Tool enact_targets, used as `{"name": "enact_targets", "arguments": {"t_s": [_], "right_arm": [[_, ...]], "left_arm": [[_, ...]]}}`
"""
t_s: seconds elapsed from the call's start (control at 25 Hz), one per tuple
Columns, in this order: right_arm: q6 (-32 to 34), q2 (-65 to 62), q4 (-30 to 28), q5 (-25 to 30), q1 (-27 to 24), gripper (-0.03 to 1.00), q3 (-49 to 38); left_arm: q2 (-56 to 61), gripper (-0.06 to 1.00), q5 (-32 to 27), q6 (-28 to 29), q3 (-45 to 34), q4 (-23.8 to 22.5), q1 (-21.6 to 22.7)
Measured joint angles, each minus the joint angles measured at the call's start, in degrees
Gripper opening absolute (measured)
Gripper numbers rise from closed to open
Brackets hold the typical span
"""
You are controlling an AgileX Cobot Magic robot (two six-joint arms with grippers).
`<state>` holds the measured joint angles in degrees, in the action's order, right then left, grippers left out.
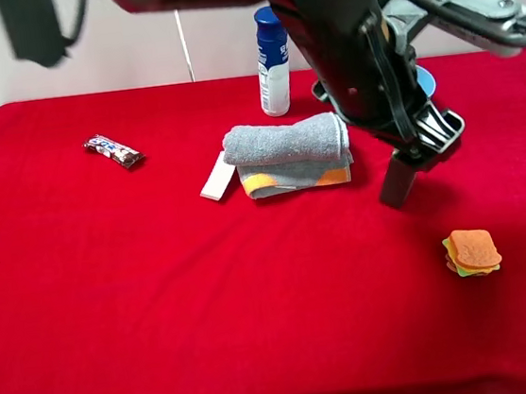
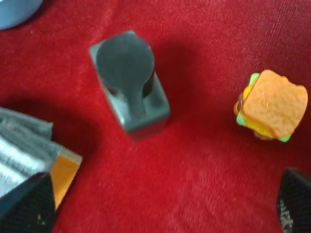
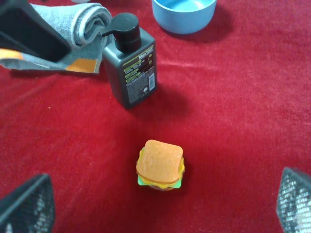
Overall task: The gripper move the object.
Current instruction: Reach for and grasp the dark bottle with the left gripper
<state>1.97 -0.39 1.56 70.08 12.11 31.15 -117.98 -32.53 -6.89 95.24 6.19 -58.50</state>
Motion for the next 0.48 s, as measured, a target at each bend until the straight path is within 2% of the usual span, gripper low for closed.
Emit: {"name": "enact_targets", "arguments": {"t_s": [0.48], "right_arm": [[0.0,0.0,0.1,0.0,0.0,0.69,0.0]], "left_arm": [[-5.1,0.90,7.2,0.0,1.1,-2.1,0.0]]}}
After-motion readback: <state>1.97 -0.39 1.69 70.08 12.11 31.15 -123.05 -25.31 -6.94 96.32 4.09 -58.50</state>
